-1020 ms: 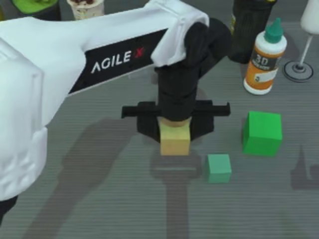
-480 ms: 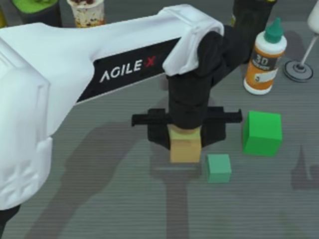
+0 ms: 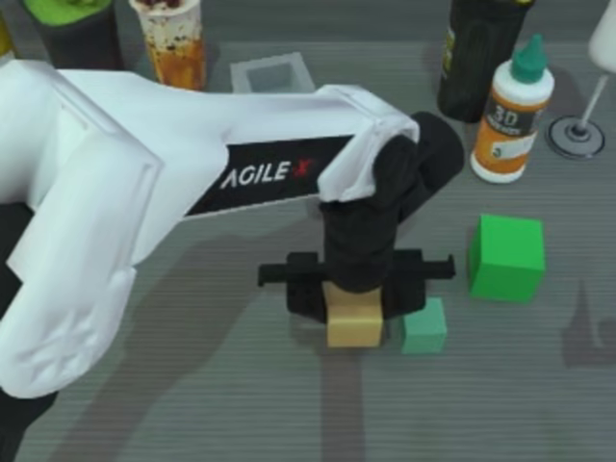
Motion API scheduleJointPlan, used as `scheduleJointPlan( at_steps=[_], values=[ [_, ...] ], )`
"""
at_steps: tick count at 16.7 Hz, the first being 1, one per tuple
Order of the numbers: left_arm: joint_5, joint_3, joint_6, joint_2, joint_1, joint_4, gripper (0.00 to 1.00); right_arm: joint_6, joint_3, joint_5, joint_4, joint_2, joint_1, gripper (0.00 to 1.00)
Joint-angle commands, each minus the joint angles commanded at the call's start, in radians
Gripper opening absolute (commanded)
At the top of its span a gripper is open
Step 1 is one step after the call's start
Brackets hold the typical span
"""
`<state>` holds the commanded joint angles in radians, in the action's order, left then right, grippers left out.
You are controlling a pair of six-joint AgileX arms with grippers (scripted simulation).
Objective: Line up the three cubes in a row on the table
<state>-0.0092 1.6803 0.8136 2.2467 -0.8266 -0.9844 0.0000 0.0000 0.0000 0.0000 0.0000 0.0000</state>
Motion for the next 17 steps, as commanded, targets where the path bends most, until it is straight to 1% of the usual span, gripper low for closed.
scheduleJointPlan(
  at_steps=[4, 17],
  values=[
    [0.0, -0.006, 0.0, 0.002, 0.0, 0.007, 0.0, 0.0, 0.0, 0.0, 0.0, 0.0, 0.0, 1.0],
    [0.0, -0.006, 0.0, 0.002, 0.0, 0.007, 0.98, 0.0, 0.0, 0.0, 0.0, 0.0, 0.0, 1.0]
  ],
)
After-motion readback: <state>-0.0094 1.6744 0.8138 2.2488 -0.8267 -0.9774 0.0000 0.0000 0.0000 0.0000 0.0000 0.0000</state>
